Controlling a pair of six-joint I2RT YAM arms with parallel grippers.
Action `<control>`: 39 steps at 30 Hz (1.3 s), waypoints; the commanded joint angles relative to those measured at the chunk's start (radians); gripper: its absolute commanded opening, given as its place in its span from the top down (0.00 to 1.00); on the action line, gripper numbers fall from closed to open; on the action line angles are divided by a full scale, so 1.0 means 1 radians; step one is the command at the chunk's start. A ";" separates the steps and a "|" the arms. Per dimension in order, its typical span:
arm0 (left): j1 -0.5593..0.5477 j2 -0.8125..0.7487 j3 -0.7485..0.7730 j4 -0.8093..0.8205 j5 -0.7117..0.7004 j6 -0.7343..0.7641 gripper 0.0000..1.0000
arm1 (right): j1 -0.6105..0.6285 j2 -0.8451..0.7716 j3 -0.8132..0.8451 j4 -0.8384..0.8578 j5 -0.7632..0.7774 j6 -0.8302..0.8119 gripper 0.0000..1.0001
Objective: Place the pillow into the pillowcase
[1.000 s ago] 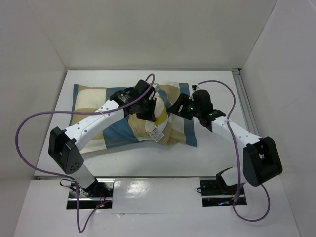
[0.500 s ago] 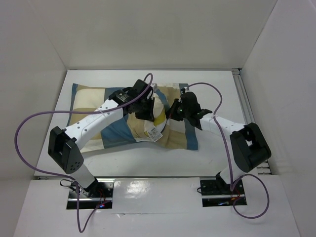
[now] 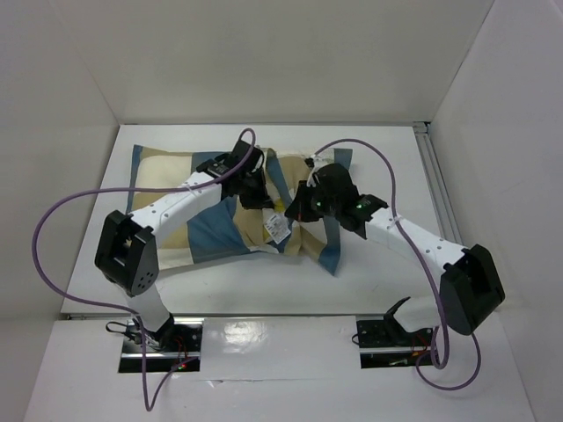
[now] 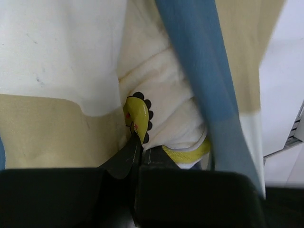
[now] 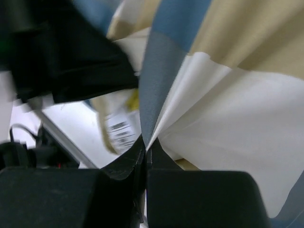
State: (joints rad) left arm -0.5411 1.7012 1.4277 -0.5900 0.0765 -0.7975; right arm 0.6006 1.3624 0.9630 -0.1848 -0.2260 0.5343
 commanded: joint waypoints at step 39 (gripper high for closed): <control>-0.114 -0.172 -0.068 -0.191 -0.116 0.152 0.38 | -0.015 0.015 0.106 -0.090 -0.171 -0.105 1.00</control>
State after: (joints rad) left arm -0.6456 1.5555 1.4261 -0.7998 -0.0006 -0.6788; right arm 0.5800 1.4086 1.0058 -0.2928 -0.3862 0.4484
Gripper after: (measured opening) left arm 0.615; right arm 0.008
